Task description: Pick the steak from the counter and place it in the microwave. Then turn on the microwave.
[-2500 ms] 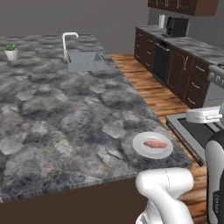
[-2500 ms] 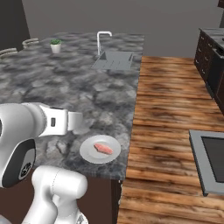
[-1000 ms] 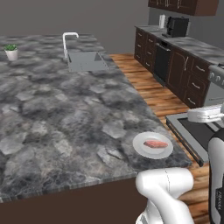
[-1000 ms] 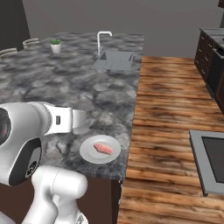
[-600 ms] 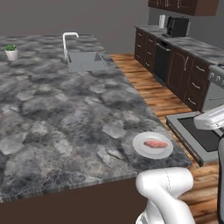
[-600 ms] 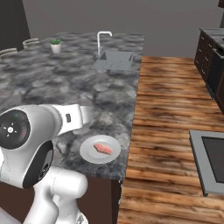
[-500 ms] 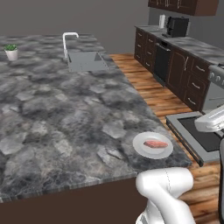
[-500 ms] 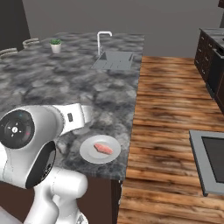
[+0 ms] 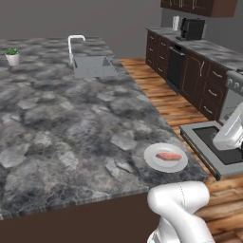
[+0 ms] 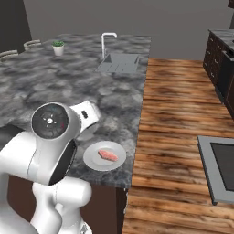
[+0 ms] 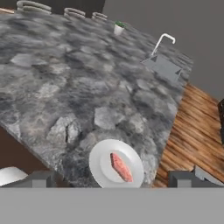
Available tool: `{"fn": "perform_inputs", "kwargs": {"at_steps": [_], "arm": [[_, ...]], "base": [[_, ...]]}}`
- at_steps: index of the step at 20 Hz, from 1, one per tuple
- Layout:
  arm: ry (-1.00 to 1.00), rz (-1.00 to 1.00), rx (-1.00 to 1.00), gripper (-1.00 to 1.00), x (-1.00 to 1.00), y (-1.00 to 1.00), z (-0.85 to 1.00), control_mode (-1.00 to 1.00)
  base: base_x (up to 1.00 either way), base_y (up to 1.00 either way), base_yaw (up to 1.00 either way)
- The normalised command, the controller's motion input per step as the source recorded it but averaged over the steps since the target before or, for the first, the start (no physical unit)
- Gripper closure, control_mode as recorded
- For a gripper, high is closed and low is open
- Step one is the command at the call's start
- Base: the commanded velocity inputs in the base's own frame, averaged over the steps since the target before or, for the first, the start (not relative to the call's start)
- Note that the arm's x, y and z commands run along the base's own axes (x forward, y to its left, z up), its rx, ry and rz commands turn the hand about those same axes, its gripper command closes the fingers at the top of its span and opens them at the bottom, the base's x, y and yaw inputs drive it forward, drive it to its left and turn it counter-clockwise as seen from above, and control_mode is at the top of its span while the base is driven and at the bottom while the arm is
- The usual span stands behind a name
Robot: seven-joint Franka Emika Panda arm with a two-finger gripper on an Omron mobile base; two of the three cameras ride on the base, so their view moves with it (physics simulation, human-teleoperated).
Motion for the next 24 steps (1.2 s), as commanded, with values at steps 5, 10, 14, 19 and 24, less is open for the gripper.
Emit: {"fn": "perform_inputs", "kwargs": {"at_steps": [5,10,14,19,24], "arm": [[0.25,0.27,-0.15,-1.00,0.17,0.00,-0.10,-1.00],[0.25,0.10,-0.12,-1.00,0.10,0.00,0.00,-1.00],[0.22,0.00,-0.14,-1.00,0.02,0.07,-0.04,-1.00],[0.15,0.00,-0.12,-1.00,0.07,0.09,-0.16,-1.00],[0.05,0.00,-0.08,-1.00,0.12,0.04,-0.29,-1.00]], "base": [[0.00,0.00,0.00],[0.00,0.00,0.00],[0.00,0.00,0.00],[0.00,0.00,0.00],[0.00,0.00,0.00]]}}
